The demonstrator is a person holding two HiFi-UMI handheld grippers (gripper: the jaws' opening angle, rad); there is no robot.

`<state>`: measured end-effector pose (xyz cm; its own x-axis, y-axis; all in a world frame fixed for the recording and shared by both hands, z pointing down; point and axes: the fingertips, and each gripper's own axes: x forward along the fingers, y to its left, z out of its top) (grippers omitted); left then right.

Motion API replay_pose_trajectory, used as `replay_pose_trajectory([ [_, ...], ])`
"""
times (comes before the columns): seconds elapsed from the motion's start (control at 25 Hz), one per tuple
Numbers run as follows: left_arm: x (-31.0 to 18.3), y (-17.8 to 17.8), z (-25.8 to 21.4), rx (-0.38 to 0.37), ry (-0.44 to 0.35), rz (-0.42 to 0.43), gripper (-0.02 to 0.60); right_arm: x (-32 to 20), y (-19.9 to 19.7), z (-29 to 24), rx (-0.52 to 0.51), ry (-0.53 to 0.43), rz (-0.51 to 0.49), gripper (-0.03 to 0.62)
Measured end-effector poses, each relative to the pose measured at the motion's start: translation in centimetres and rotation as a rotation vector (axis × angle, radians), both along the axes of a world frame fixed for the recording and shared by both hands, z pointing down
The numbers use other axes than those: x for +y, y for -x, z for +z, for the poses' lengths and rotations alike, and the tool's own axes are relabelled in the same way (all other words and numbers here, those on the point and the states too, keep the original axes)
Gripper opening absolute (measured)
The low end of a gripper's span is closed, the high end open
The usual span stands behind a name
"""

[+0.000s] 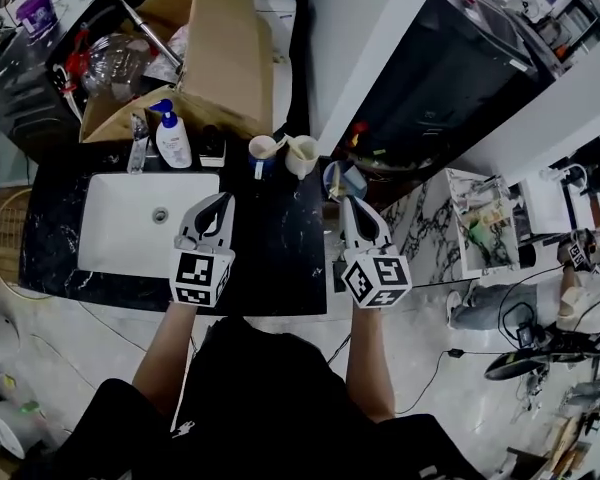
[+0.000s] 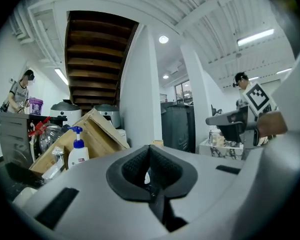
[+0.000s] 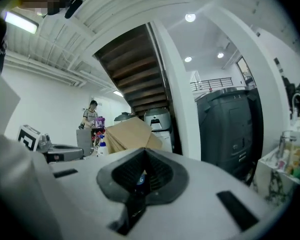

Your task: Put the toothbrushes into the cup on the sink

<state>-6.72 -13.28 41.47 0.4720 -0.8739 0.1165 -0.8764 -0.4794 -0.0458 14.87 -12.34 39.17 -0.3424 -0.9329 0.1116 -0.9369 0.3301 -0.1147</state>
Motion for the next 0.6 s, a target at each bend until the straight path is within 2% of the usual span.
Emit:
replay_pose_trajectory([
  [0.16,2.4,-1.5,-1.0,0.021,-0.006,-0.039,0.003,2.4,-2.0,-1.3,-0.058,-0.011,-0.016,0.002],
  [0.32,5.6,-2.8,-0.9,0.06,0.02,-0.082,0.003,5.1,-3.9,-1.9,-0.067,-0.016,-0.039,0.002],
  [0.6,11.4,-4.2,-2.0,0.015,-0.005,-0.142,0.003,9.4,-5.0,-2.5,-0.081,-0.034,-0.103,0.002],
])
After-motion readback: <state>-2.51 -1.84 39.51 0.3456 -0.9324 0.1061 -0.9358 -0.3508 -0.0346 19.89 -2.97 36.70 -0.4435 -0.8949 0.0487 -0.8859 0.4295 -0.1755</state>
